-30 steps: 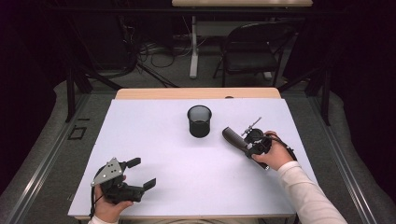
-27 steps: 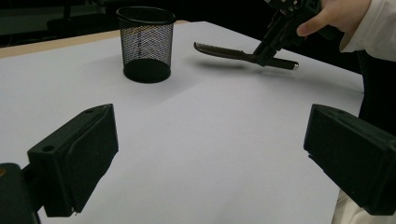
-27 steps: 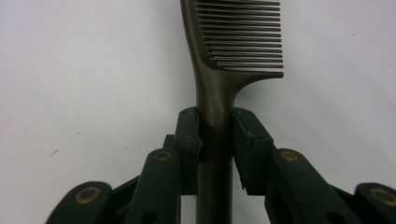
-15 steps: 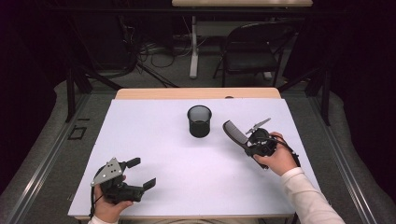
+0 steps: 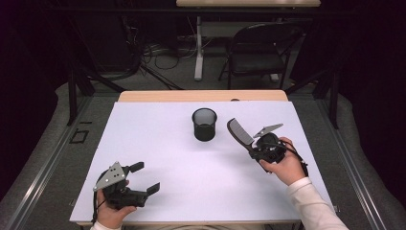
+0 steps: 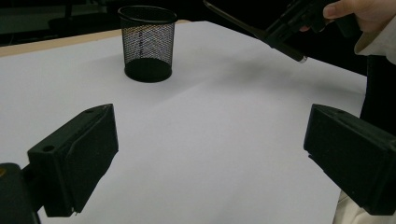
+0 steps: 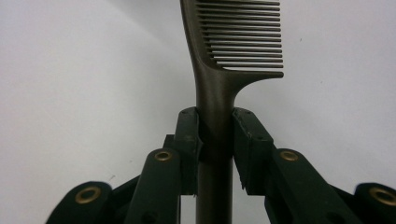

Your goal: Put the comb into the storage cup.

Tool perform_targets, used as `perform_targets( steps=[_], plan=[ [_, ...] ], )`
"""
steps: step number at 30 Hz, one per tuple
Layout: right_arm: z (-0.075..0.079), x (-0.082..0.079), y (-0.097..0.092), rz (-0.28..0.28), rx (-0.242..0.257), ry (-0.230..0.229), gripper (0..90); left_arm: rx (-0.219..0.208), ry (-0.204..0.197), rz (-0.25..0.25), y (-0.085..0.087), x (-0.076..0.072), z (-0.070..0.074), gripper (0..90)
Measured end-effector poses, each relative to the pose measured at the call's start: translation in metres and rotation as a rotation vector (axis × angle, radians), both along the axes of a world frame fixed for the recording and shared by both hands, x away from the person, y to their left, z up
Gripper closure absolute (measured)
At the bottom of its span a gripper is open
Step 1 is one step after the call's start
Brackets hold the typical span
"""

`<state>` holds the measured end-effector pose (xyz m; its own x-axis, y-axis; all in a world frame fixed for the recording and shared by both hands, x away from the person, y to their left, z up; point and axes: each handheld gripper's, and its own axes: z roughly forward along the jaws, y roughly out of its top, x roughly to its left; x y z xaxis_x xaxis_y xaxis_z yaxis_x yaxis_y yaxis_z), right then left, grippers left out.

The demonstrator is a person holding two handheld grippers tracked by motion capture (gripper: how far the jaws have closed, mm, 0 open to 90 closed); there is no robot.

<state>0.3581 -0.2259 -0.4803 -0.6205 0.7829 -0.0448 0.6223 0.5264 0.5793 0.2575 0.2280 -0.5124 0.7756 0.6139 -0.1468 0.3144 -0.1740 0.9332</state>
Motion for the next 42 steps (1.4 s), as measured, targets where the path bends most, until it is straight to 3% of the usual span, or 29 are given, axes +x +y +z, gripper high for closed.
perform_targets(
  steps=[9,27,35,42],
  plan=[
    [0.009,-0.011,0.005,-0.002,0.043,-0.05,73.1,-0.001,0.0,0.001,0.0,0.0,0.0,3.2],
    [0.022,-0.03,0.02,0.017,0.114,-0.205,73.1,-0.011,0.0,0.008,0.001,0.0,0.0,3.2],
    [0.029,-0.036,0.027,0.02,0.173,-0.252,73.1,-0.011,0.0,0.011,0.0,0.0,0.0,3.2],
    [0.032,-0.041,0.038,0.037,0.177,-0.29,73.1,-0.012,0.002,0.005,0.001,0.0,0.0,3.2]
  ],
)
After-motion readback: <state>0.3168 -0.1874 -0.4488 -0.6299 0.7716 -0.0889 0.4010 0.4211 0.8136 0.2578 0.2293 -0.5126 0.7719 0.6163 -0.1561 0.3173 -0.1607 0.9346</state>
